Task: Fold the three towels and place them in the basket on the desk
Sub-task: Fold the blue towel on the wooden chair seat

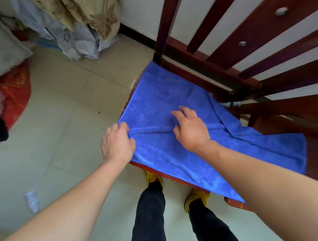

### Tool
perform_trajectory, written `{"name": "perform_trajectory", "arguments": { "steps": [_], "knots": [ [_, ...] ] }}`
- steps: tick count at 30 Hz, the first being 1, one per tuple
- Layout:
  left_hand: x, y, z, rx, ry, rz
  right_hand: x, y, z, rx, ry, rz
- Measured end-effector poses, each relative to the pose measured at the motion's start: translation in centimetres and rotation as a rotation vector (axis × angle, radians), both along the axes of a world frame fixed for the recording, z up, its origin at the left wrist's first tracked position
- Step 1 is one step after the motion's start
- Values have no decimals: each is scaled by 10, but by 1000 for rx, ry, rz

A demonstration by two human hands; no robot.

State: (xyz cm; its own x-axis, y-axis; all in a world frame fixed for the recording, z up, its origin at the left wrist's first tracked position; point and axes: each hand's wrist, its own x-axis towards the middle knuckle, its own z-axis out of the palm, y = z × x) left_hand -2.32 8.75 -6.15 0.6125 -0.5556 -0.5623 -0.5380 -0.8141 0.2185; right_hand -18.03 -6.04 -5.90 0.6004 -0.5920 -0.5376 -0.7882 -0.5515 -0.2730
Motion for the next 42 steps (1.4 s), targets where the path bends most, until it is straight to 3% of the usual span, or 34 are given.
{"name": "perform_trajectory", "arguments": {
  "steps": [10, 15, 22, 30, 35, 42],
  "knots": [
    [-145, -59, 33, -31, 261, -323, -200, -7, 16, 34, 204, -422],
    [-239, -88, 32, -13, 273, -452, -302, -35, 13, -37, 166, -574],
    [-384, -107, 16, 69, 329, -475, -409, -107, -7, -97, 13, -755],
    [-489, -108, -15, 182, 373, -282, -428, -189, -42, 100, 56, -715],
    [-496, -108, -10, 201, 334, -233, -455, -201, -29, 76, -157, -1101],
    [-527, -103, 2, 97, 231, -366, -466, -205, -25, 352, -297, -1289]
  ]
}}
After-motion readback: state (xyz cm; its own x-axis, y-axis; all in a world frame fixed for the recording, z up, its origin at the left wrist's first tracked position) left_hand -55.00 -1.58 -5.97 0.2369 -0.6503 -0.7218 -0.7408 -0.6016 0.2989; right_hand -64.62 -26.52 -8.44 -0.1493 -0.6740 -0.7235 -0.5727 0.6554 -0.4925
